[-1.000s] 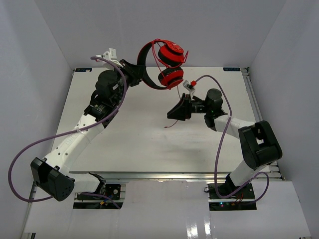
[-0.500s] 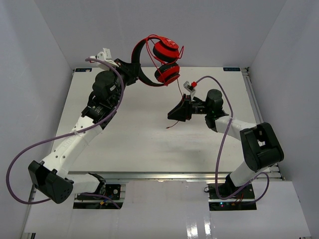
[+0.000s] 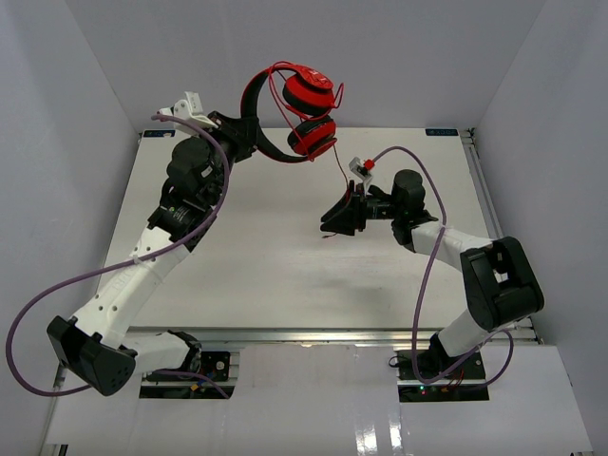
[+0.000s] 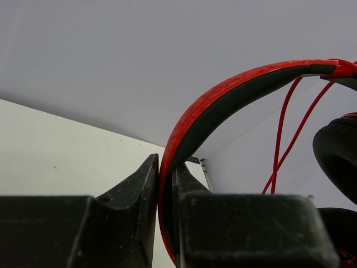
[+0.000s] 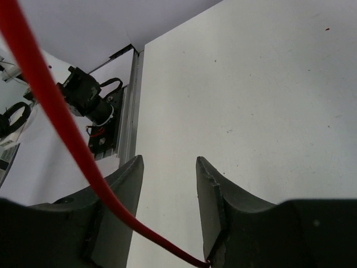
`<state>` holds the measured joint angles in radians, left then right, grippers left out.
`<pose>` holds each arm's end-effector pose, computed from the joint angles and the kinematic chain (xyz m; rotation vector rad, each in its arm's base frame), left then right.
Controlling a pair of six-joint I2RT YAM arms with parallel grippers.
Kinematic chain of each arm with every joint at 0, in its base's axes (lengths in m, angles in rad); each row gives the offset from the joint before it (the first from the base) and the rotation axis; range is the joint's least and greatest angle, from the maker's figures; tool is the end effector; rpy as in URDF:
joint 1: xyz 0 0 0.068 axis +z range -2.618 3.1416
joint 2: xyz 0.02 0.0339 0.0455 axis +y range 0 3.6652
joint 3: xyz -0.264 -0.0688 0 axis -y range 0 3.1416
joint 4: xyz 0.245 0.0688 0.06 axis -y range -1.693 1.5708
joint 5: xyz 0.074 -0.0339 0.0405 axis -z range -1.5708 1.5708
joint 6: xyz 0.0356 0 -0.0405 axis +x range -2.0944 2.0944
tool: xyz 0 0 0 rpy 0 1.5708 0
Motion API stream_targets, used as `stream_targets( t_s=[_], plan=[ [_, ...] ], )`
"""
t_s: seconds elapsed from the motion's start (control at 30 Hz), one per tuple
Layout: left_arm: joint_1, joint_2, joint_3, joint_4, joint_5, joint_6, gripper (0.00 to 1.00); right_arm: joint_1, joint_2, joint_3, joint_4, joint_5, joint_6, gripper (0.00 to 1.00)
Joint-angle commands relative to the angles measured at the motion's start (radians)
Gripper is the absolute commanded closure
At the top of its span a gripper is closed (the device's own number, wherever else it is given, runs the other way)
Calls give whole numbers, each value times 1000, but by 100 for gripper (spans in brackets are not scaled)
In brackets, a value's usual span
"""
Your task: Wrap the headphones
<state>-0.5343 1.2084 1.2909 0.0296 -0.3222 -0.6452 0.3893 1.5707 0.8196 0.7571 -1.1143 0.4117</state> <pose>0.2405 -0.1292 0.4524 -0.3512 1.4646 -0.7220 0.2929 0.1547 0.2547 -0.9278 1.5179 1.4560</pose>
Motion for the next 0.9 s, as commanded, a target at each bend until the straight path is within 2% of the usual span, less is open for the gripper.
stream_targets(
  t_s=[0.0,0.1,0.17,0.37,0.47,0.63,0.87],
  plan=[
    [-4,-49,3,54,-33,-9,100,5,-43,20,-36,-17,-90,55],
    [-4,-45,-4,48,-65,-6,100,4,-58,34,-133,17,-160,81],
    [-4,-41,-11,44,-97,-9,100,4,-72,40,-196,59,-197,92],
    [3,3,-13,0,-228,-125,100,31,-146,44,-362,189,-349,92],
    [5,55,15,-23,-268,-211,100,76,-184,81,-547,325,-480,92],
    [5,197,81,-85,-325,-253,100,209,-224,159,-801,576,-702,92],
    [7,295,79,-96,-300,-232,100,310,-187,287,-1061,819,-845,92]
  ],
)
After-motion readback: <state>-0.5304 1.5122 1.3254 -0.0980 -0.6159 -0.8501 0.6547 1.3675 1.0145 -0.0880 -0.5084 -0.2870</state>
